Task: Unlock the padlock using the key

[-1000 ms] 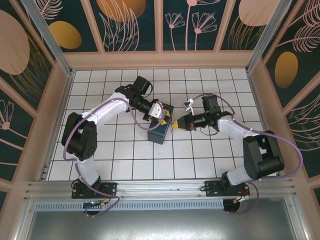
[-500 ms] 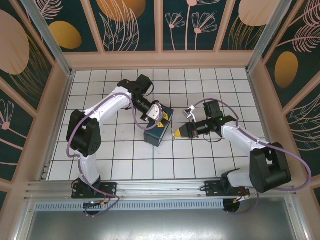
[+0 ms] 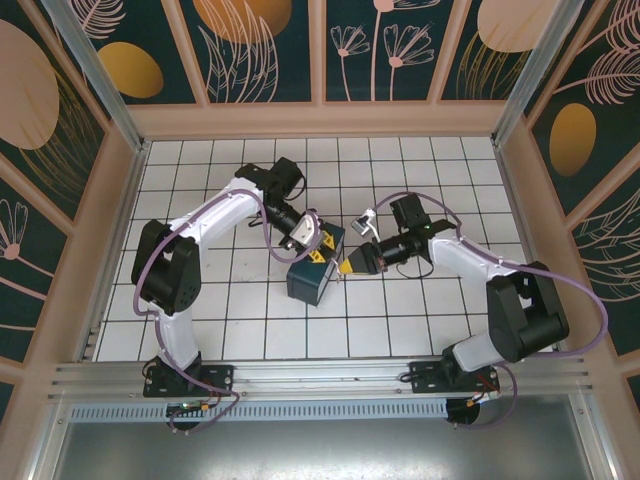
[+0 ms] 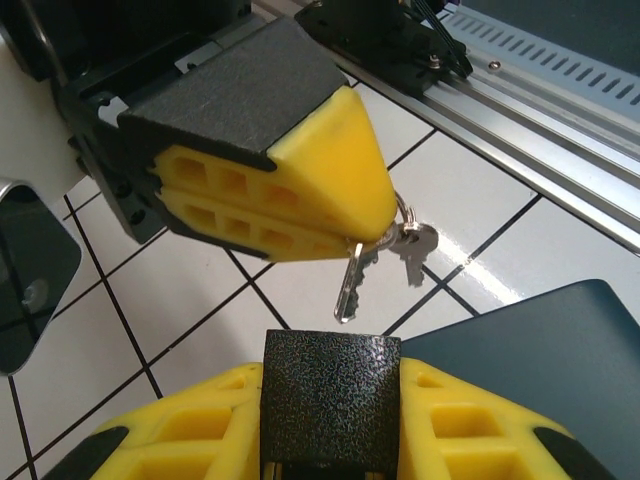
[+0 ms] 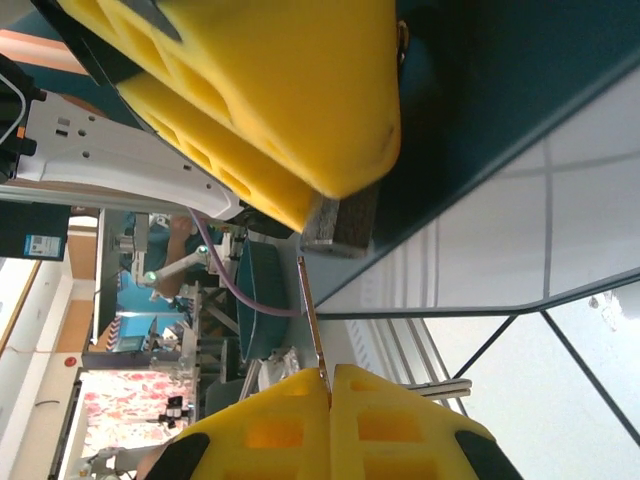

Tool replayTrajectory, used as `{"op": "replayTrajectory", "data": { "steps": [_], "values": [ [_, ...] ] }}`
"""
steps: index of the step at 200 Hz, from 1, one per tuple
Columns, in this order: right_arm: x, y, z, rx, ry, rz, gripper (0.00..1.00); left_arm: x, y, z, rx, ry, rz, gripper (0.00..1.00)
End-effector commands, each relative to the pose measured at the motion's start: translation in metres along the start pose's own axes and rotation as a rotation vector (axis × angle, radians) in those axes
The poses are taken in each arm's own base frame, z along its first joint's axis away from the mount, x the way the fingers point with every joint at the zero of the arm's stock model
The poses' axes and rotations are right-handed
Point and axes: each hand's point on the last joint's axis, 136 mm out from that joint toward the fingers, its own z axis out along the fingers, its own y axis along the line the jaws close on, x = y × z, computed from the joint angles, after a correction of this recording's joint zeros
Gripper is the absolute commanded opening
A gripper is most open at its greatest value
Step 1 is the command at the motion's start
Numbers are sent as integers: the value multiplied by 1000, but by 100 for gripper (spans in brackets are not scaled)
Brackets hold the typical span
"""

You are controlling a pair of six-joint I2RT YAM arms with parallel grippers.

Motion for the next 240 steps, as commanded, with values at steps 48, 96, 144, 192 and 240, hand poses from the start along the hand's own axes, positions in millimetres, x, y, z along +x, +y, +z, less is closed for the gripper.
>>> {"op": "replayTrajectory", "data": {
  "steps": [48,96,144,192,240],
  "values": [
    [2,-11,1,15,20,2,0,-31,1,-12,-41,-63,81,25],
    [-3,-4,-1,13,15,-16,0,-29,0,-11,-40,-54,80,25],
    [2,1,-3,23,10,-20,0,-22,2,-9,-36,-44,73,25],
    [9,0,-4,39,15,-2,0,-16,4,-8,-37,-18,64,24],
    [8,3,-7,39,1,-8,0,-12,3,-5,-34,-13,66,24]
  ]
}}
